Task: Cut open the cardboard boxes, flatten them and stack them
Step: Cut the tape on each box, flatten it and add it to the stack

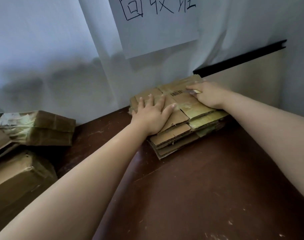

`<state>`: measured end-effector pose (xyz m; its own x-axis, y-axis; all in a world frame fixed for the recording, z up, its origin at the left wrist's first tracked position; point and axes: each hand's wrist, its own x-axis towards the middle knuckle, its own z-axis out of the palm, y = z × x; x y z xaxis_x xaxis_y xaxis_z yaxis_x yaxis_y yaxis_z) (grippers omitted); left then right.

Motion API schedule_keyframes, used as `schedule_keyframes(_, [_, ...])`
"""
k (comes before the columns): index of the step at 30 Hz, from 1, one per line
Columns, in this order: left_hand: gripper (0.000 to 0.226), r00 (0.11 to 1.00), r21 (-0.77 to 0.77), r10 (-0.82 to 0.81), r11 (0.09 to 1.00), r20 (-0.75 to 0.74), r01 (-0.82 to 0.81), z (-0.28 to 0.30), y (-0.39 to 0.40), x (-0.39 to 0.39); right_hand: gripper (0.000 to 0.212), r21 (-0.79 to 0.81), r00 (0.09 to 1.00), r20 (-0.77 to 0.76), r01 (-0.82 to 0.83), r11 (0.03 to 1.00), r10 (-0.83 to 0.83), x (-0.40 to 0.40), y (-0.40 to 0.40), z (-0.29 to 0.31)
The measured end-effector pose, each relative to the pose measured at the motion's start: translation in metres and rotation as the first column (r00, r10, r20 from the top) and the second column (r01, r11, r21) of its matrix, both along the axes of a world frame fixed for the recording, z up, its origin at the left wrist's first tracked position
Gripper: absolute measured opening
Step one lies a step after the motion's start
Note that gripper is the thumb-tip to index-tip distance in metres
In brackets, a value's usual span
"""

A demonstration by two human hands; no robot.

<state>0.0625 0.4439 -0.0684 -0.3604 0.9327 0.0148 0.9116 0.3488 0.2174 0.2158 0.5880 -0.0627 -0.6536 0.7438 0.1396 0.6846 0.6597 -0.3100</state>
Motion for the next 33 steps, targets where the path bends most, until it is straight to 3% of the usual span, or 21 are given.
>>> schedule_keyframes(3, [0.083,0.998,-0.035,-0.015,0.999,-0.055,0.013,-0.001,0.004,-0.006,0.04,-0.092,0.996,-0.093,-0.016,0.996,0.007,0.001,0.0,0.002])
schedule_keyframes(7, [0.078,0.986,-0.036,-0.045,0.999,-0.16,0.04,0.006,0.005,-0.004,0.034,-0.233,0.97,-0.239,-0.009,0.972,-0.048,0.009,0.004,0.003])
schedule_keyframes(11, [0.076,0.984,-0.024,-0.033,0.999,-0.174,0.029,0.0,0.002,0.001,0.036,-0.077,0.982,-0.187,0.005,0.997,-0.019,0.001,0.001,-0.009])
schedule_keyframes(16, [0.085,0.994,0.077,0.011,0.997,-0.109,-0.003,-0.009,-0.001,0.002,0.042,0.24,0.982,-0.093,0.181,0.954,-0.163,0.004,-0.006,-0.015])
schedule_keyframes(18, [0.082,0.998,0.11,0.042,0.993,-0.056,-0.036,-0.009,-0.003,0.004,0.043,0.229,0.979,-0.126,0.186,0.955,-0.16,0.005,-0.005,-0.015])
schedule_keyframes(21, [0.078,0.993,0.085,0.06,0.995,-0.098,-0.052,-0.003,-0.005,0.007,0.043,0.155,0.981,-0.097,0.182,0.971,-0.168,0.002,-0.003,-0.014])
schedule_keyframes(25, [0.077,0.965,0.076,0.05,0.997,-0.256,-0.031,0.007,-0.007,0.009,0.032,0.333,0.978,-0.097,0.205,0.92,-0.183,0.006,-0.015,-0.008])
schedule_keyframes(27, [0.076,0.95,0.095,0.04,0.995,-0.31,-0.011,0.011,-0.007,0.011,0.028,0.338,0.976,-0.121,0.213,0.917,-0.182,0.011,-0.022,-0.003])
schedule_keyframes(33, [0.072,0.976,0.049,0.017,0.999,-0.219,-0.006,0.031,-0.013,0.011,0.021,0.212,0.993,-0.082,0.098,0.972,-0.082,0.024,-0.032,0.014])
